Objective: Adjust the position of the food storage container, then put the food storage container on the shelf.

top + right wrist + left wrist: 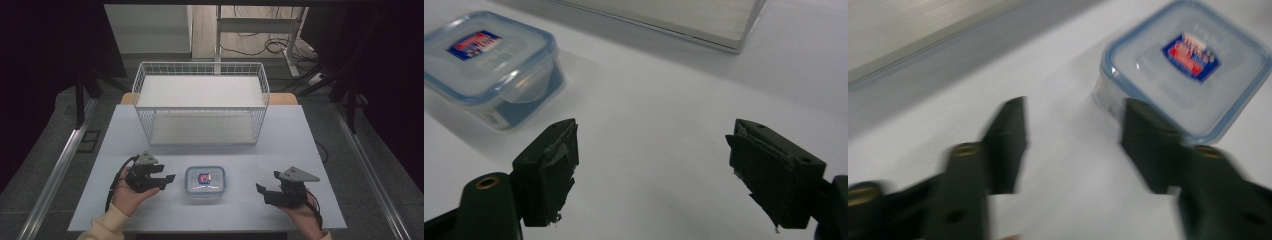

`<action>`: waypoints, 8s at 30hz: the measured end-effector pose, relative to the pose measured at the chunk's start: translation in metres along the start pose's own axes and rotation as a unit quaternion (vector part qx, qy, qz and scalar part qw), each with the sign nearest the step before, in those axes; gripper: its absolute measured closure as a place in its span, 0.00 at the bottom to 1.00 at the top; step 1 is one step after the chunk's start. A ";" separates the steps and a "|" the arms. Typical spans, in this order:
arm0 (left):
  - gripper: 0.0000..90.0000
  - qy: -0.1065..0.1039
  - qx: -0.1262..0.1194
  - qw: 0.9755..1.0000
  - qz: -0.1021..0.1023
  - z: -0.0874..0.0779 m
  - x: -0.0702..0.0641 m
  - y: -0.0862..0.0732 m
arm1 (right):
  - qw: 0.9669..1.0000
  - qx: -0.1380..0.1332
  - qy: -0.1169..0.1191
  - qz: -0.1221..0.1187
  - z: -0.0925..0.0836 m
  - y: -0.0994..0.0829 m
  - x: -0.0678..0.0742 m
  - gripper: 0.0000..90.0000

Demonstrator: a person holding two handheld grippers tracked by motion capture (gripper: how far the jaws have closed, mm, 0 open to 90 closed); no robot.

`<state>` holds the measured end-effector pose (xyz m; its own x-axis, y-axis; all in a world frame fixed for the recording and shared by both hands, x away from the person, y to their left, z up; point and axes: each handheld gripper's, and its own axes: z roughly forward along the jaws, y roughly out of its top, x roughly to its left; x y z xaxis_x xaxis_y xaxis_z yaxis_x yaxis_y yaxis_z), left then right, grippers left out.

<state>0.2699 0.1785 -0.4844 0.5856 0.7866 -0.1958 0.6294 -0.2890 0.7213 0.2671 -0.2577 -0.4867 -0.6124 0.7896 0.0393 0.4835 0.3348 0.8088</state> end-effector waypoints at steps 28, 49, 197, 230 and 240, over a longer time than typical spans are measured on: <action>0.12 -0.043 -0.017 0.998 -0.038 -0.004 -0.008 -0.013 | 0.996 -0.012 0.089 0.030 0.004 0.002 0.007 0.21; 0.09 -0.098 -0.018 0.988 -0.120 0.002 -0.002 -0.004 | 0.991 0.016 0.125 0.048 0.018 0.014 0.026 0.20; 0.54 -0.177 -0.018 0.962 -0.209 0.004 0.006 0.071 | 0.957 0.050 0.212 0.190 0.067 0.116 0.038 0.56; 0.55 -0.177 -0.086 0.964 -0.179 -0.032 0.031 0.193 | 0.972 0.017 0.193 0.130 0.044 0.262 0.000 0.56; 0.55 -0.172 -0.086 0.964 -0.185 -0.030 0.048 0.216 | 0.972 0.012 0.196 0.126 0.057 0.286 -0.012 0.55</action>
<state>0.4181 0.1704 -0.3179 0.4901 0.5824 -0.6485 0.7512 0.0951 0.6531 0.4488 -0.1418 -0.2892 -0.6612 0.5930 0.4595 0.6608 0.1704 0.7310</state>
